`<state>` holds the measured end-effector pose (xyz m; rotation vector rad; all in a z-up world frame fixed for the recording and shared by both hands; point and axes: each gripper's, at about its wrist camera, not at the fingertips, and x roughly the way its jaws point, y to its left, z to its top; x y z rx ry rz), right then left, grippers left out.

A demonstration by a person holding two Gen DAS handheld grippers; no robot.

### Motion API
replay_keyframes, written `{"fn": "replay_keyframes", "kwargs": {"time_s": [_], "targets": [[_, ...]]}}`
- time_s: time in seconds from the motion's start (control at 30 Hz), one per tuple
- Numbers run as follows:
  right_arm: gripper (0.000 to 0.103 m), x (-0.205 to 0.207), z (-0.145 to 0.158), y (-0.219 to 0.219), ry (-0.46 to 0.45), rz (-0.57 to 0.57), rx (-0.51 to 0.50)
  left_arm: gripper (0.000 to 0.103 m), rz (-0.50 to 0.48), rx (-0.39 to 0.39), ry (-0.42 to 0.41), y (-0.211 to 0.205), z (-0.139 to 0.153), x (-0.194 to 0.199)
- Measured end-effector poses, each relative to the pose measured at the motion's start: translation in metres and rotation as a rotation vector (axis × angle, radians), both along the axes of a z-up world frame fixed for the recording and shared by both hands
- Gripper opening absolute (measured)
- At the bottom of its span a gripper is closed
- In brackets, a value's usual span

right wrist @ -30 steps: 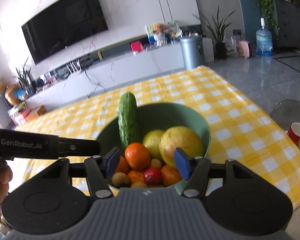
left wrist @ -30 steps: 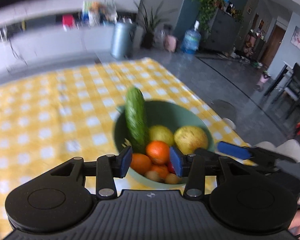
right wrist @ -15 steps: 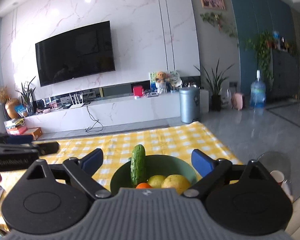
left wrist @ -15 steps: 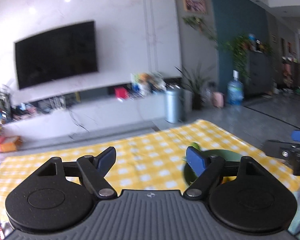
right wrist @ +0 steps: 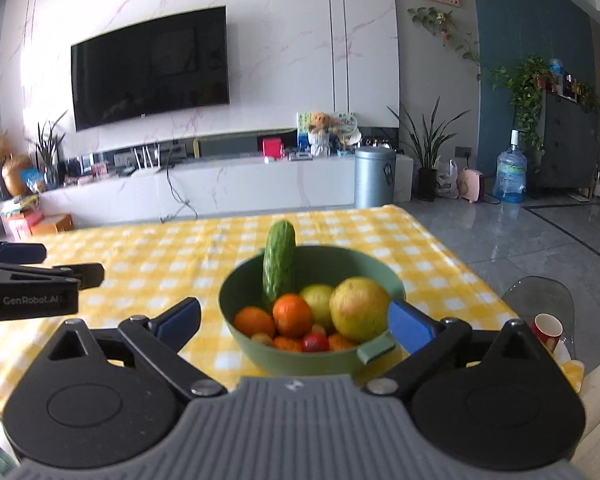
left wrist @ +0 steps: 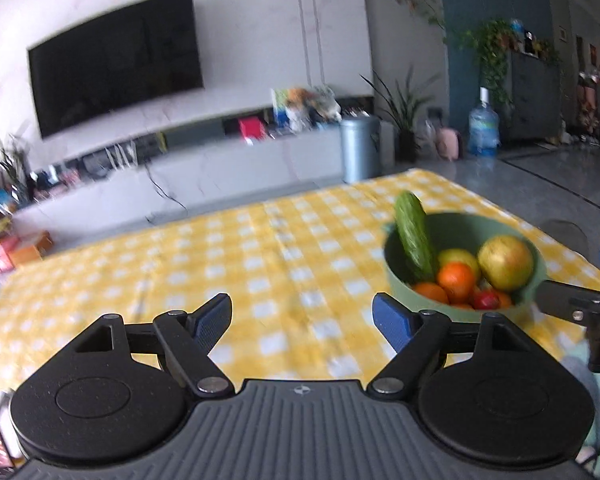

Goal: Organize fruits

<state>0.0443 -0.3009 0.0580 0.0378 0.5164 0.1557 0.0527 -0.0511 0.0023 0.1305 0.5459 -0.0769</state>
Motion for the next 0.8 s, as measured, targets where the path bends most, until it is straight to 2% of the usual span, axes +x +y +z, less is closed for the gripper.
{"fn": "replay_keyframes", "kwargs": {"time_s": [0.1,0.23,0.37,0.63,0.8], "targets": [[0.097,0.004,-0.006,-0.002,0.016,0.017,0.023,0.094,-0.009,-0.010,0.039,0.001,-0.011,0.000],[0.097,0.014,-0.017,0.005,0.092,0.058,0.004,0.094,-0.002,-0.010,0.098,0.004,-0.020,0.003],[0.097,0.016,-0.021,0.009,0.100,0.082,-0.009,0.094,0.010,-0.017,0.128,0.007,-0.027,0.004],[0.097,0.015,-0.020,0.004,0.096,0.071,0.033,0.094,0.014,-0.022,0.138,0.009,-0.027,0.004],[0.097,0.014,-0.019,0.006,0.092,0.073,0.025,0.094,0.013,-0.022,0.137,0.009,-0.027,0.004]]}}
